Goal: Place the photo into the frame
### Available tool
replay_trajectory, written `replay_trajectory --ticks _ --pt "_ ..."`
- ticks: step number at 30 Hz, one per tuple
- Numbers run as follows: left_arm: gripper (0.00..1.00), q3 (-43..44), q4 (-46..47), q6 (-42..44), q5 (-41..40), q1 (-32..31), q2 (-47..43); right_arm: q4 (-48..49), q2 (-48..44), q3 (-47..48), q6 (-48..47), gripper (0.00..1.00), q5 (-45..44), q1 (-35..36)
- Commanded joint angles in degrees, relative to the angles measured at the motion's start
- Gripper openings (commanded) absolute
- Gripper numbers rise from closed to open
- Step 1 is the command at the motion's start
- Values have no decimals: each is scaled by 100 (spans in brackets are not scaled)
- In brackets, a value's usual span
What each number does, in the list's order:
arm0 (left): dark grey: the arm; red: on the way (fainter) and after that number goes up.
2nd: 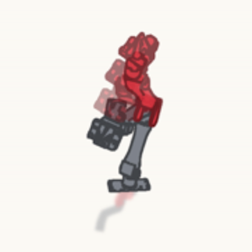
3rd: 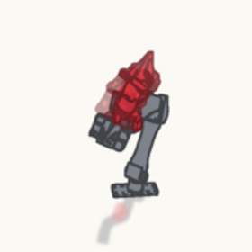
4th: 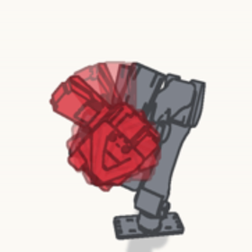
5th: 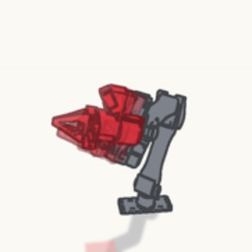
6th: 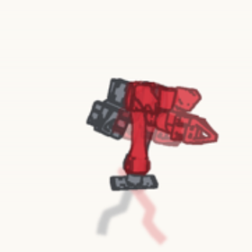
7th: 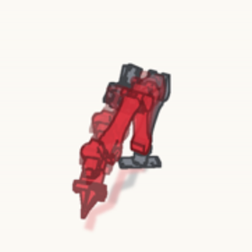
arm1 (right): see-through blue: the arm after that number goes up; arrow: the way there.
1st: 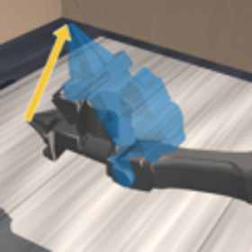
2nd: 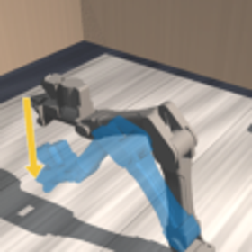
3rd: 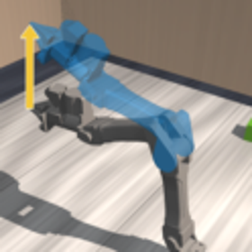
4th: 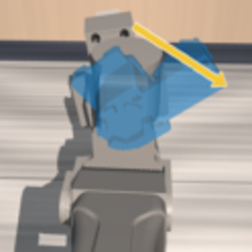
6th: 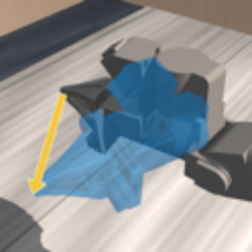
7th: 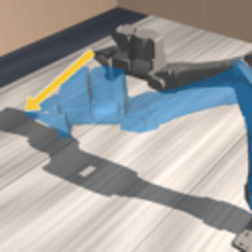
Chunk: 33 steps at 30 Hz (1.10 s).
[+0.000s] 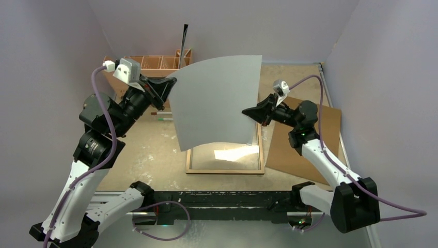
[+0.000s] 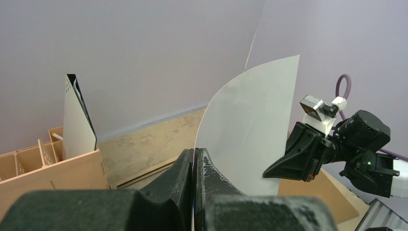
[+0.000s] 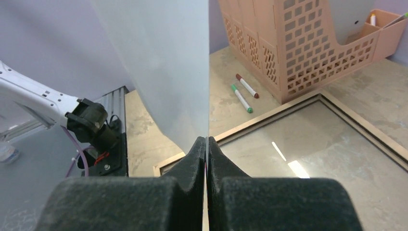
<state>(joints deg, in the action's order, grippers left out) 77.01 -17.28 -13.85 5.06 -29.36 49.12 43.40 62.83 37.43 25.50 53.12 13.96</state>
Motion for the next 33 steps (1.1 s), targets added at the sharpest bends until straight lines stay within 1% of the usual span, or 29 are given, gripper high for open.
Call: replay_trajectory --ticks 1,4,5,8,11,13,15,18,22,28,31,33 --pt "0 -1 181 -108 62 10 32 645 121 -52 379 0 263 -7" --pt "0 -11 60 -127 -19 10 106 503 145 -110 651 0 -10 -4" --pt "5 -36 -1 -131 -103 14 138 314 138 -109 710 0 -206 -1" --pt "32 -394 -65 -136 -681 16 159 -441 182 -113 980 0 -757 -7" --pt "52 -739 -95 -233 -1390 11 216 -1354 377 -96 1224 0 -1205 -7" --pt "67 -909 -120 -343 -1907 15 286 -1752 554 -99 1446 0 -1611 -11" --pt "74 -1002 -220 -492 -2424 10 379 -2061 778 -87 1614 0 -1868 -20" --pt "79 -1063 -369 -626 -2909 12 506 -2778 1164 135 1694 0 -2259 -76" --pt "82 -1180 -555 -808 -3354 13 580 -3512 1713 533 1475 0 -2689 -103" --pt "82 -1883 -365 -1329 -2857 12 583 -4684 2412 1332 554 0 -3196 -108" --pt "81 -2282 -291 -1765 -2666 18 690 -5213 2627 1712 -118 0 -3193 -109" --pt "81 -2517 -237 -1992 -2626 11 783 -5412 2734 1903 -319 0 -3261 -111"
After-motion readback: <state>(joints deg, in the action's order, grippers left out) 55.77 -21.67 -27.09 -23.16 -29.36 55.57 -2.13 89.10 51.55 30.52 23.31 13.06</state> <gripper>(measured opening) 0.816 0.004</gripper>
